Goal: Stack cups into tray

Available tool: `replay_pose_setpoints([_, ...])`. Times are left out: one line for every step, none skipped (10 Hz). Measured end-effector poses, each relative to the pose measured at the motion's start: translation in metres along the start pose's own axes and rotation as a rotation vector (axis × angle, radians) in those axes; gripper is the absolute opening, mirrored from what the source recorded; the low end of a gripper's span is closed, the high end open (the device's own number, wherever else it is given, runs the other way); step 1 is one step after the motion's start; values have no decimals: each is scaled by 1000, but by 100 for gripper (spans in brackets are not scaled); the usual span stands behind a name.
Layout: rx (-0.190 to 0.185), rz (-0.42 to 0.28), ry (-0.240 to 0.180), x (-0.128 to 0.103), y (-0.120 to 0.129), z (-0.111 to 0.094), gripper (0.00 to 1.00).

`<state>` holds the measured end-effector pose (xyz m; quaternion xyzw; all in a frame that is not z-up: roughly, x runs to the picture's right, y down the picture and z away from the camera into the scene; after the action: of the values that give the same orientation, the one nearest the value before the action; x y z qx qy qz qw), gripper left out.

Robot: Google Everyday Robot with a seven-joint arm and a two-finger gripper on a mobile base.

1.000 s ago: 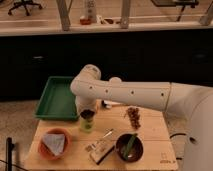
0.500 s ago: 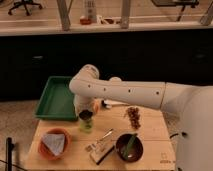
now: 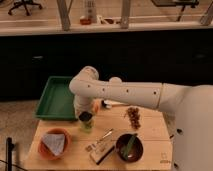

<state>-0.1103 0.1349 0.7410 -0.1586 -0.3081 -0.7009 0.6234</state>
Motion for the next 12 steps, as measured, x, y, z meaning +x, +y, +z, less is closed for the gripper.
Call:
replay_pose_setpoints([-6,5,-13,-1,1,2,22])
replay_pose_setpoints([-5,9,-20,-1,0,4,33])
replay_pose_setpoints([-9,16,-27,-2,1,6,43])
replay_pose_setpoints([-13,25,-33,-3,4,7,53])
replay_pose_setpoints([-16,29,-38,-4,4,8,61])
replay_pose_setpoints([-17,31,-41,-4,3,10,72])
replay_pose_setpoints([-18,32,-44,-5,2,12,79])
replay_pose_setpoints([-19,33,-46,-6,2,13,80])
replay_pose_setpoints([-20,34,-49,-6,3,14,80])
replay_pose_setpoints([-21,36,-50,-6,4,15,80])
replay_pose_setpoints([-23,36,-52,-6,4,16,80])
replay_pose_setpoints([-25,36,-53,-5,4,17,80])
